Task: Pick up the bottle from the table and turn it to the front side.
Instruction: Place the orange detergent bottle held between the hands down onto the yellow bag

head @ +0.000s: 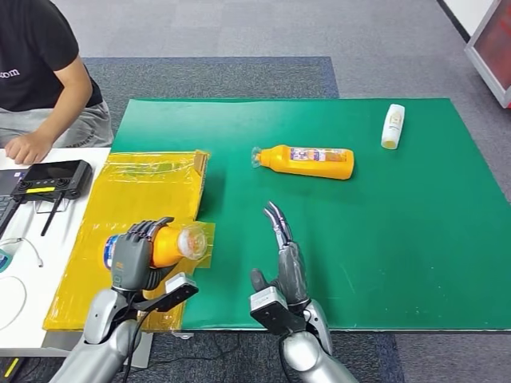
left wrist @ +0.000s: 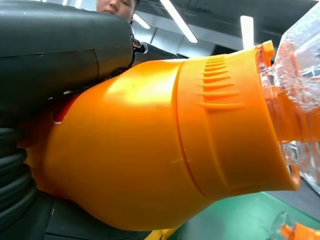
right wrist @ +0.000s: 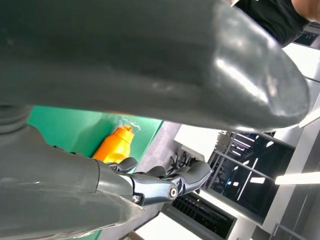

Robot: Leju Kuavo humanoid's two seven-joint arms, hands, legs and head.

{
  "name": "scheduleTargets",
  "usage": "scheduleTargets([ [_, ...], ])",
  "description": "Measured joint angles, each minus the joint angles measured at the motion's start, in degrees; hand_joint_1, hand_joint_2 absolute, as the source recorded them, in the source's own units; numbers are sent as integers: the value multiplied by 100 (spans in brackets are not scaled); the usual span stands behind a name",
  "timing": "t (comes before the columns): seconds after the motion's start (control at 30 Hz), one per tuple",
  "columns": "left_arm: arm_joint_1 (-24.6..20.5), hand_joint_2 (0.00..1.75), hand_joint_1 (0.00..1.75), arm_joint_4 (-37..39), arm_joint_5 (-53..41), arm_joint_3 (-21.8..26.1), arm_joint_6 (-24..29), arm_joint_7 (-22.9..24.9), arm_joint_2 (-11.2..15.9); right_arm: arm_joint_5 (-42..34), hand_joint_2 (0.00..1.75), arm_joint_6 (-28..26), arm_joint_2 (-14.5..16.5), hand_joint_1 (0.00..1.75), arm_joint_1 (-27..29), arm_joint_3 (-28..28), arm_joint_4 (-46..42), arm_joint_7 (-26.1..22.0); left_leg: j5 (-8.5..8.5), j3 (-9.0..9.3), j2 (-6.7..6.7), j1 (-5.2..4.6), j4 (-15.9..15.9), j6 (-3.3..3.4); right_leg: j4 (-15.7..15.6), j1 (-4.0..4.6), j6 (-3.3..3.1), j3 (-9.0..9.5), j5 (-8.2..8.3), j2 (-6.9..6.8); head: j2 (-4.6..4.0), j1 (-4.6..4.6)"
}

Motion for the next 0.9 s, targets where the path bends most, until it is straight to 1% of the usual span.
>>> scheduleTargets([
  [0.1, -153, 175, 175, 245, 66, 62, 21, -32, -118, -3, 0, 3, 15, 0, -3, 9, 1, -13, 0, 0, -1, 0, 0, 0, 0, -1, 0, 1, 0, -1, 0, 0],
  [0.17, -275, 175, 175, 449, 0, 156, 27, -156, -240, -7, 0, -4, 26, 0, -8, 20, 2, -36, 0, 0, -1, -1, 0, 0, 0, -1, 0, 2, 1, -1, 0, -1],
  [0.3, -503, 175, 175, 852, -191, 540, 29, -539, -595, -43, 0, -15, 41, 0, -19, 72, 16, -76, 1, 0, -1, 0, 0, 0, 0, -1, -1, 1, 3, 0, 1, 0],
  [0.57, -868, 175, 175, 1343, -570, 1263, 29, -983, -1139, -151, 0, -68, 69, 0, -45, 187, 87, -145, 1, 0, 0, 0, 0, 0, 0, 0, -3, 0, 5, 0, 0, 0],
  [0.7, -1075, 175, 175, 1712, -752, 1436, 29, -901, -1303, -199, 0, -80, 76, 0, -83, 214, 131, -181, 0, -1, 0, 0, 0, 0, 0, 0, -3, 0, 5, 0, 0, 0],
  [0.9, -1337, 175, 175, 2208, -853, 1559, 57, -742, -1418, -285, 0, -110, 76, 0, -116, 243, 187, -183, 1, 0, -1, -1, 0, 0, 0, -1, -3, 2, 5, -1, 0, 0],
])
